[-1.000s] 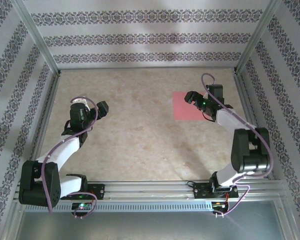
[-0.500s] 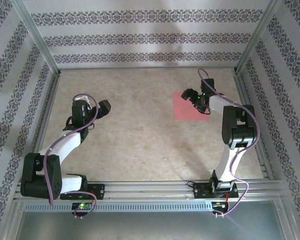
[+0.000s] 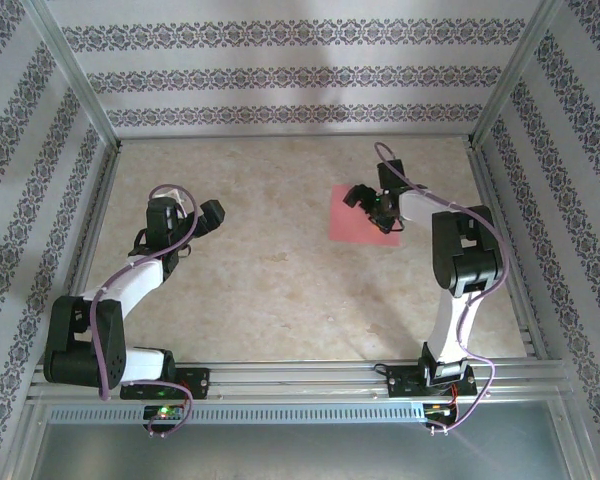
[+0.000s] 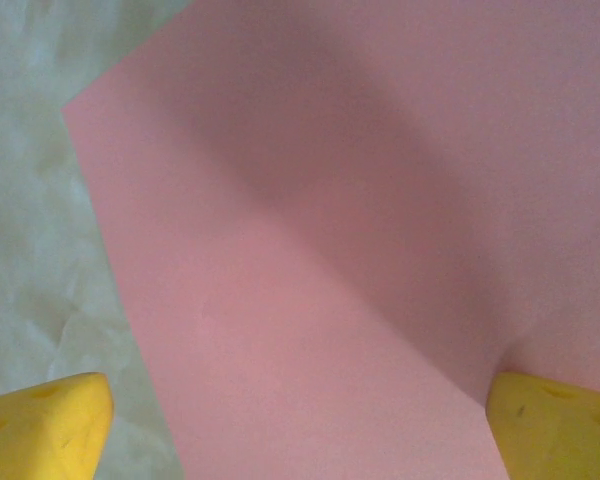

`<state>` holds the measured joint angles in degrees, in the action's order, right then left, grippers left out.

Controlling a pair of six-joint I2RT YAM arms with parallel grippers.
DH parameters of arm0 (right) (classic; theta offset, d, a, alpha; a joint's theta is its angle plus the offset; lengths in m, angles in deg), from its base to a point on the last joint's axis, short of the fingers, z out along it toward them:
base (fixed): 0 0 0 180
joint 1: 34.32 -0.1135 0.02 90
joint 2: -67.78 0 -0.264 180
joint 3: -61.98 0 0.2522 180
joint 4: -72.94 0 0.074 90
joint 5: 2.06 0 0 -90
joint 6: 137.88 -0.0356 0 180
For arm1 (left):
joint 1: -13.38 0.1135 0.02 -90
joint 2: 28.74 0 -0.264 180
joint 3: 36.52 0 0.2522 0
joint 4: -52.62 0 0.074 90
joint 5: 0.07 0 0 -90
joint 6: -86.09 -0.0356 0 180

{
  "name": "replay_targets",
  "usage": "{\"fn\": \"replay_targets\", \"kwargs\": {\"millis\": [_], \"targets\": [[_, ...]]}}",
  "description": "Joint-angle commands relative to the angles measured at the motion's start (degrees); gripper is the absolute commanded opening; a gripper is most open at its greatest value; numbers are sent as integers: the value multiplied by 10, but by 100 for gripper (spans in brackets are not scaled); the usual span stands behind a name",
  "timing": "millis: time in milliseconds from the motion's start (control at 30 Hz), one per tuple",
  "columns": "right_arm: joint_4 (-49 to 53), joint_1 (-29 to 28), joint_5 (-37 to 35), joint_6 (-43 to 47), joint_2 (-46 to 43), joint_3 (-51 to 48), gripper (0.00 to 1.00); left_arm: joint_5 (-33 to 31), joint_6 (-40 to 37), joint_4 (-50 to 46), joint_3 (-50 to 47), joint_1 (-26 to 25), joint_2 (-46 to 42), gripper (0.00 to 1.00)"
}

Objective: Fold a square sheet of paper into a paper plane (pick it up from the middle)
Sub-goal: Move the square sheet of paper to the center of the table.

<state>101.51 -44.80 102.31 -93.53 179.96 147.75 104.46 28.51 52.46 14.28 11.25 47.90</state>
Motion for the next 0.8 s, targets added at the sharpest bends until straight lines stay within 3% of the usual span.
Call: {"fn": "replay_targets", "kwargs": {"millis": [0,433,600,767], "targets": [[21,-45,-1,-54,15,-5,97,23,4,-17,25,6,8,100],[-65,-268,-43,-268,-53,-121,97,71,33,-106,63,4,37,100],[-81,-268,-62,-268,-116,-108,96,71,55,-158,86,-13,39,100],[-64,-231,-106,-165,-209,-126,98,18,76,-271,135,-68,51,100]]}}
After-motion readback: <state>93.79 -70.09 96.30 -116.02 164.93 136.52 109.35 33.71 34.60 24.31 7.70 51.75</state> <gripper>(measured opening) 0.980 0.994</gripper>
